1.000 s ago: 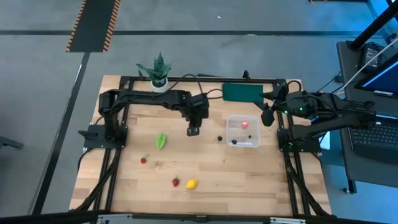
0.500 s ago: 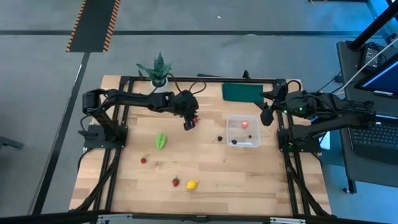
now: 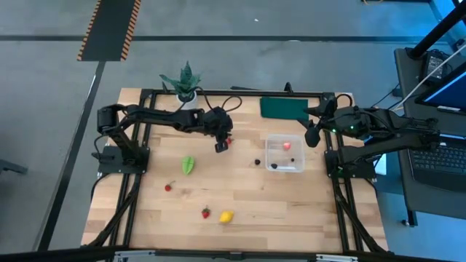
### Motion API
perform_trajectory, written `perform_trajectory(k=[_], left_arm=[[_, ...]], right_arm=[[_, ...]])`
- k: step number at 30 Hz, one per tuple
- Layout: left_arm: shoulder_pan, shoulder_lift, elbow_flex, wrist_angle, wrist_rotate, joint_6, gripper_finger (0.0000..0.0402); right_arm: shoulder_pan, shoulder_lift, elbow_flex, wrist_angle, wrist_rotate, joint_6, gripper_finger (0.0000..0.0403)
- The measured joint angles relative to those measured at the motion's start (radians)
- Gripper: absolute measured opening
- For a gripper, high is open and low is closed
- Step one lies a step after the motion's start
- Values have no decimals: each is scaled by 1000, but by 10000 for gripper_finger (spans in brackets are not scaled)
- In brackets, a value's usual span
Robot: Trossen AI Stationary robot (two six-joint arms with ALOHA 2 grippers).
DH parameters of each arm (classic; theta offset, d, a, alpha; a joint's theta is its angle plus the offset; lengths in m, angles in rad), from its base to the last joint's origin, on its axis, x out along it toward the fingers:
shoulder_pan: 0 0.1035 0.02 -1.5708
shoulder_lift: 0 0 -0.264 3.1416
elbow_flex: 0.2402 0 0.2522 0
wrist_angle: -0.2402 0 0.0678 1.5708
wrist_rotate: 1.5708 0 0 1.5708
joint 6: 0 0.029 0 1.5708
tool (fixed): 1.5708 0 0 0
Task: Pick and placing Produce into tupperware
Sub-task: Put the top red strawberry into the transparent container
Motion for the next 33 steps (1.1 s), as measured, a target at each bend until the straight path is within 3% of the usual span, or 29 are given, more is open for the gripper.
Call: perform_trajectory(k=[7, 20, 33], left_arm=[[-2, 0, 0, -1, 0, 2, 82], [-13, 0, 0, 20, 2, -73, 237], [-42, 1, 0, 34, -41, -157, 243]], right_arm=[[0, 0, 0, 0, 0, 0, 204], [0, 0, 0, -1, 0, -2, 204], [0, 0, 0, 0, 0, -30, 204]])
